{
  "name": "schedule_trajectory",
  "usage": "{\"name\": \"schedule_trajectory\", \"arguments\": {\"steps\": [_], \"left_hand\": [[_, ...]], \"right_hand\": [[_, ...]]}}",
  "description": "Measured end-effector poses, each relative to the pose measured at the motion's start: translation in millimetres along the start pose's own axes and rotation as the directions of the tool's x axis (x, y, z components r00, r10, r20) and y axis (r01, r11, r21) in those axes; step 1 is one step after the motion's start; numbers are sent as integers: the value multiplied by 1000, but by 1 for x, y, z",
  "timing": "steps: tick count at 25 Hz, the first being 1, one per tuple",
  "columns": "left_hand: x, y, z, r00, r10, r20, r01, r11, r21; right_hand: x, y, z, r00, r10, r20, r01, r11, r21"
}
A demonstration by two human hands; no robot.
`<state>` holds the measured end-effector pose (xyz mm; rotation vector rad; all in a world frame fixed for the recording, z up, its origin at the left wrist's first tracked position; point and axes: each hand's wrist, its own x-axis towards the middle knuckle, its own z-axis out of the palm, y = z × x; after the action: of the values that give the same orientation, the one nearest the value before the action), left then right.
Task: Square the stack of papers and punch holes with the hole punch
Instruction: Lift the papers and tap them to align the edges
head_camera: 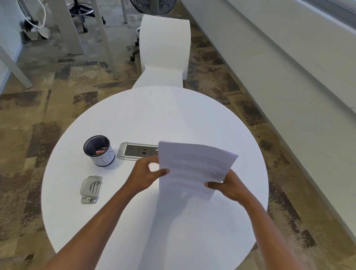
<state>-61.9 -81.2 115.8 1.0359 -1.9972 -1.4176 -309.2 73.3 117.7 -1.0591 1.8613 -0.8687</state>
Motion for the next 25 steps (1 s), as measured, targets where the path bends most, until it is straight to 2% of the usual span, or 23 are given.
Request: {"name": "schedule_trajectory", "arguments": {"steps": [3,7,9,12,14,16,21,23,25], "left_hand": [[-12,-18,10,995,-92,-49,94,995,45],[-9,-12,10,989,-86,-124,83,996,-28],[-5,-7,4,993,-59,-106,53,997,-60],[-6,-5,1,998,-61,-11,60,998,-15],[-10,-7,8,993,-109,39,109,994,21],[-14,-10,17,993,-121,10,121,992,28],[-3,10,19,998,11,-54,-8,999,48],[8,27,14,991,126,-38,-120,985,125],[20,44,11,969,248,8,-242,936,254]], "right_hand": [[-4,17,18,997,36,-64,-37,999,-13],[-2,10,9,994,29,-105,-25,999,39],[-3,6,-1,998,10,-64,-4,996,87],[-5,9,-4,999,22,37,-23,999,43],[-4,15,2,998,61,35,-61,998,-6],[-6,16,7,996,88,-12,-88,996,7],[-19,3,-10,997,69,23,-73,973,218],[-22,-13,-23,995,33,-99,-5,964,266],[-24,-34,-41,962,-15,-273,71,978,195]]}}
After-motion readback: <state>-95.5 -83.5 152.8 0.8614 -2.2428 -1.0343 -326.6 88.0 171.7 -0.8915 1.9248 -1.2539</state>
